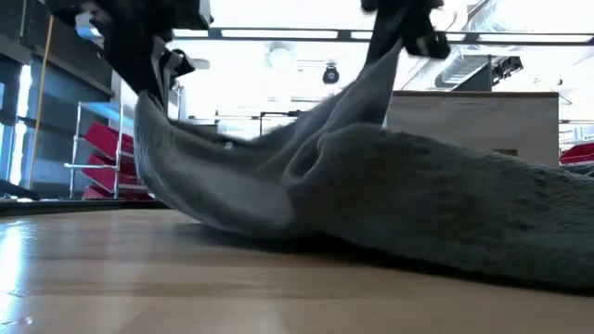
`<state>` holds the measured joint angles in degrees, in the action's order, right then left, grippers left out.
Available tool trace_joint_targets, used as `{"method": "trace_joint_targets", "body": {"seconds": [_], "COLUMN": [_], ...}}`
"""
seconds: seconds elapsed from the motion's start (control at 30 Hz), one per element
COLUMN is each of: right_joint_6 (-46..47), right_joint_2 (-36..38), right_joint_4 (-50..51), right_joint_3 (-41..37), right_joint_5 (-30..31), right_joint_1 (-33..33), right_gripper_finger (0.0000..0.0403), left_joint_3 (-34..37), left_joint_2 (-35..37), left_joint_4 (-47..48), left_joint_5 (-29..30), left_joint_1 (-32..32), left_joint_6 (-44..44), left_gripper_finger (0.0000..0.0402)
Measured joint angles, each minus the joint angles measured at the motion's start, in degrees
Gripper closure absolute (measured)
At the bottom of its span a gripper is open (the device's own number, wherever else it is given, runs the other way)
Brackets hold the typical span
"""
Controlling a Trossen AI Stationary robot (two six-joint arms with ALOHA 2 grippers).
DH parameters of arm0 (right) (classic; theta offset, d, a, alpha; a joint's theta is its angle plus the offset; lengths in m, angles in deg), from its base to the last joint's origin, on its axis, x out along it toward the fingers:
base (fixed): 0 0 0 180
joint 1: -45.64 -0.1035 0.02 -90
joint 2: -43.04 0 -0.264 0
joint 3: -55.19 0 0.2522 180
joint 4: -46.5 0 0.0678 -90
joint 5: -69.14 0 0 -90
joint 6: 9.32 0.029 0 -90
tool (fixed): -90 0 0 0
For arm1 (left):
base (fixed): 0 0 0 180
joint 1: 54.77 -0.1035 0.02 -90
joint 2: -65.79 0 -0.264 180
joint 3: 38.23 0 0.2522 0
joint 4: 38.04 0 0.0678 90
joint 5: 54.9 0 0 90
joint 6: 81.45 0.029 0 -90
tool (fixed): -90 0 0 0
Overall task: Fold towel
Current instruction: Fold the gray towel
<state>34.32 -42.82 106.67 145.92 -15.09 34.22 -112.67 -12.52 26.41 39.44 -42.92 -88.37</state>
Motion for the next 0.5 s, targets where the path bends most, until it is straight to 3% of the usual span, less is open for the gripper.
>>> {"method": "trace_joint_targets", "body": {"seconds": [0.23,0.37,0.5], "right_joint_6": [-4.28,-4.36,-1.85], "right_joint_2": [1.51,-0.99,-2.67], "right_joint_4": [1.99,7.27,12.99], "right_joint_3": [0.01,0.01,0.01], "right_joint_5": [-4.71,-7.03,-5.58], "right_joint_1": [-6.03,-9.35,-11.77], "right_gripper_finger": [0.0403,0.0403,0.0403], "left_joint_3": [0.02,0.02,0.02], "left_joint_2": [-0.6,-3.41,-6.06], "left_joint_4": [-4.31,-3.93,-1.59], "left_joint_5": [-8.69,-5.9,-0.76], "left_joint_1": [-1.22,-0.95,-1.01], "left_joint_6": [-0.24,1.33,1.52], "left_gripper_finger": [0.0399,0.0389,0.0368]}}
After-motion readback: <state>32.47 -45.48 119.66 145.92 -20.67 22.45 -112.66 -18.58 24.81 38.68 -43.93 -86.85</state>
